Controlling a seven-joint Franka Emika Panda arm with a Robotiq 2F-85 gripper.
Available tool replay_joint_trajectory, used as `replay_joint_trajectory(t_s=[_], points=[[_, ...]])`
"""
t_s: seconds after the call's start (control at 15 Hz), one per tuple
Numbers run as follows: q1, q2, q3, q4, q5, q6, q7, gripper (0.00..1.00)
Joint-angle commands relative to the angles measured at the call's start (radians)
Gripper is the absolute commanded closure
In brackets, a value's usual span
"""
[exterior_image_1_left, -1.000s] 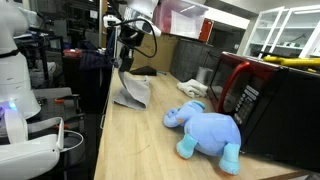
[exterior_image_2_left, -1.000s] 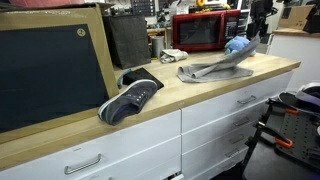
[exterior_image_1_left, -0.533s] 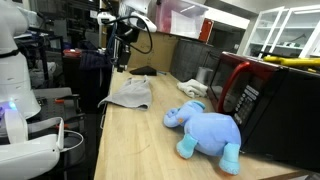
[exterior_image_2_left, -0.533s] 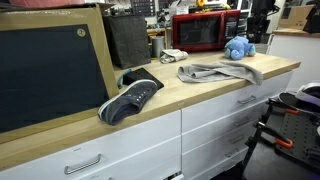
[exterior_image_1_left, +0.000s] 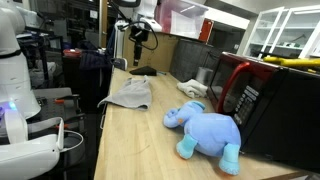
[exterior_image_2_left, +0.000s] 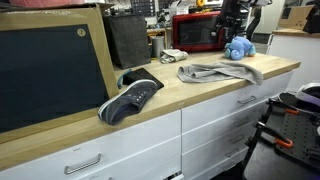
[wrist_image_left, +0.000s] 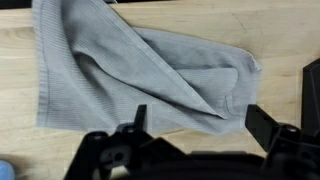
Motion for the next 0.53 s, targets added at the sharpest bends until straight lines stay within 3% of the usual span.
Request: replay_joint_trajectory(t_s=[0.0,0.27,0.47], points=[[0.042,0.113,0.060,0.082,-0.003,0.045,0.107,0.00],[0.062,0.225,0.090,0.152,-0.051,0.137,0.156,0.00],[0.048,0.327,0.065,0.236,-0.159,0.182,0.251,0.00]])
